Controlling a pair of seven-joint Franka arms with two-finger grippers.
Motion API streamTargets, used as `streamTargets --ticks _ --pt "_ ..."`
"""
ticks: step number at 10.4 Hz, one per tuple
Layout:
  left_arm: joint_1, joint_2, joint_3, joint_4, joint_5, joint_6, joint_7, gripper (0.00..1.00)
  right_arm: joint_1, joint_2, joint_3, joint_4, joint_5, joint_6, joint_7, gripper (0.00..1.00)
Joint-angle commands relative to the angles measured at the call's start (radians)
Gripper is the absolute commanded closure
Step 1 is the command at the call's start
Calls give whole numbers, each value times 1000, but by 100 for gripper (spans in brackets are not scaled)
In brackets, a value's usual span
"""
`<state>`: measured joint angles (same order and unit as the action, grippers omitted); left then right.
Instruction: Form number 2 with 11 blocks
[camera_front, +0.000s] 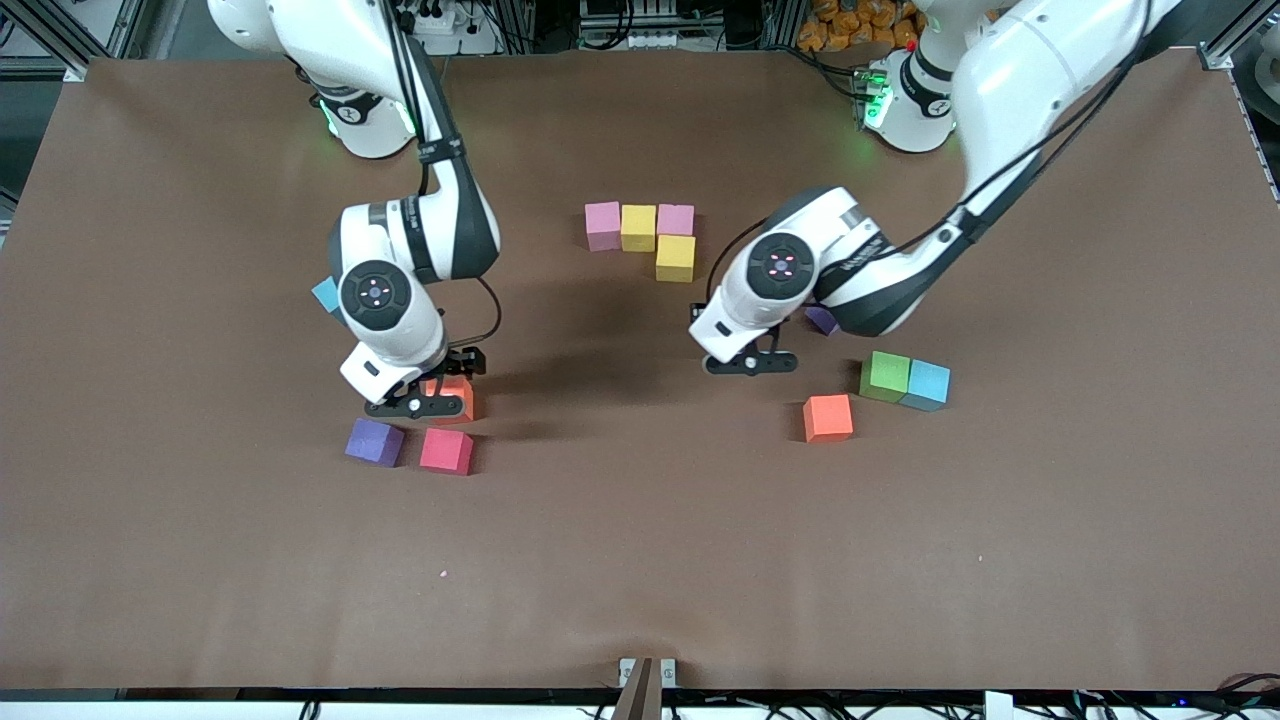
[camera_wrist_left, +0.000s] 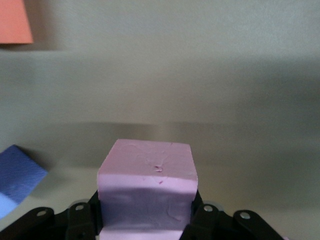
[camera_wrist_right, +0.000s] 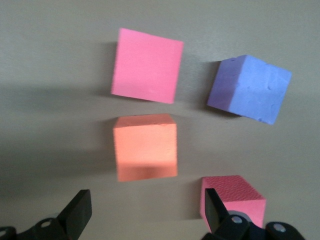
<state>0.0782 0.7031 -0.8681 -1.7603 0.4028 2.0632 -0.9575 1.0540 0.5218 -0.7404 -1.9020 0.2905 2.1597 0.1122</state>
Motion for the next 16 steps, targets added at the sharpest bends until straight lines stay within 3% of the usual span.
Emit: streamTargets --ticks 1,4,6,7,16 --pt "-145 10 118 4 -12 70 -88 75 -49 -22 9 -26 7 29 -101 0" --pt "-218 45 162 4 -12 146 -144 75 -49 -14 30 -66 15 135 -134 0" --pt "-235 52 163 -1 -12 149 -145 73 -46 -9 50 -68 132 154 -138 0" --pt "-235 52 163 -7 -10 149 -145 73 -39 -2 52 -66 143 167 -138 0" --pt "-270 45 163 -64 5 204 -224 74 -51 55 79 -107 147 313 -241 0"
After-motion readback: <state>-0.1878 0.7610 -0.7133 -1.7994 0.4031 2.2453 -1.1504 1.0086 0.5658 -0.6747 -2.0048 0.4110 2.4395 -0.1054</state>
